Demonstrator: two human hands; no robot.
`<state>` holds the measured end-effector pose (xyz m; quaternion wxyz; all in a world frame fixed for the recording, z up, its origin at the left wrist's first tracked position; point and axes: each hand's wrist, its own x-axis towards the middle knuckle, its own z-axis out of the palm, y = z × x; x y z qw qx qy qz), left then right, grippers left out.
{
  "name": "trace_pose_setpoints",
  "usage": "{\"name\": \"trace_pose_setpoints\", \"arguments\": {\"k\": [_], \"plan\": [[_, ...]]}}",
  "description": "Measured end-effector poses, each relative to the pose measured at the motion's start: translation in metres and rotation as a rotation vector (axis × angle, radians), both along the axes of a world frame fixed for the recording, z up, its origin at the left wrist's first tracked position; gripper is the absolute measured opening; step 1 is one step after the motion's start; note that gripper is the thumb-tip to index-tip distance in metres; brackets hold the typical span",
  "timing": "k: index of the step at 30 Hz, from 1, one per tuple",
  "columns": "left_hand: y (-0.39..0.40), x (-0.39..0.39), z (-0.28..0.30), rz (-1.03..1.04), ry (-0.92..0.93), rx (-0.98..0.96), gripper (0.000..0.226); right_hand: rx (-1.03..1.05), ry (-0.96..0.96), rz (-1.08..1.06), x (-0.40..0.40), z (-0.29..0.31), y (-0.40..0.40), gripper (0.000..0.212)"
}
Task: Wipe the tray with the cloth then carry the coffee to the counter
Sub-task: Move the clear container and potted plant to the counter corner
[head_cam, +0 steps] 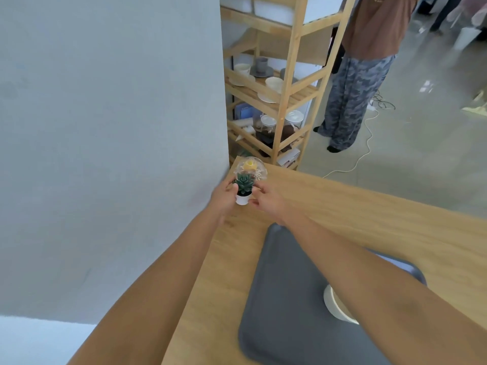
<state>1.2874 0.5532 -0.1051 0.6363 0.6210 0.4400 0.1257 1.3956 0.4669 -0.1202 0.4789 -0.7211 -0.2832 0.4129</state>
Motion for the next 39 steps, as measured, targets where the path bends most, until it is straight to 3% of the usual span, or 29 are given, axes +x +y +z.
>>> {"name": "trace_pose_setpoints", "arguments": {"k": [9,15,24,27,33,36,39], "plan": [[0.007,0.0,-0.008,0.043,0.002,-0.001,0.042,-0.053,-0.039,0.032,0.002,-0.011,0.013,0.037],[-0.018,-0.014,0.0,0.105,0.061,0.193,0.05,-0.117,-0.201,0.066,0.013,0.021,-0.023,0.053],[-0.101,-0.067,0.007,-0.001,0.071,0.45,0.051,-0.016,-0.278,-0.189,0.039,0.068,-0.162,0.039],[-0.146,-0.084,0.004,-0.024,0.155,0.519,0.049,-0.011,-0.351,-0.267,0.034,0.065,-0.229,0.035],[-0.237,-0.126,-0.038,-0.139,0.128,0.691,0.049,-0.107,-0.589,-0.37,-0.019,0.032,-0.364,0.023],[-0.279,-0.151,-0.065,-0.258,0.245,0.96,0.055,-0.206,-0.608,-0.374,-0.06,-0.003,-0.407,0.038],[-0.312,-0.172,-0.082,-0.43,0.317,1.034,0.062,-0.27,-0.641,-0.259,-0.109,-0.032,-0.428,0.049]]}}
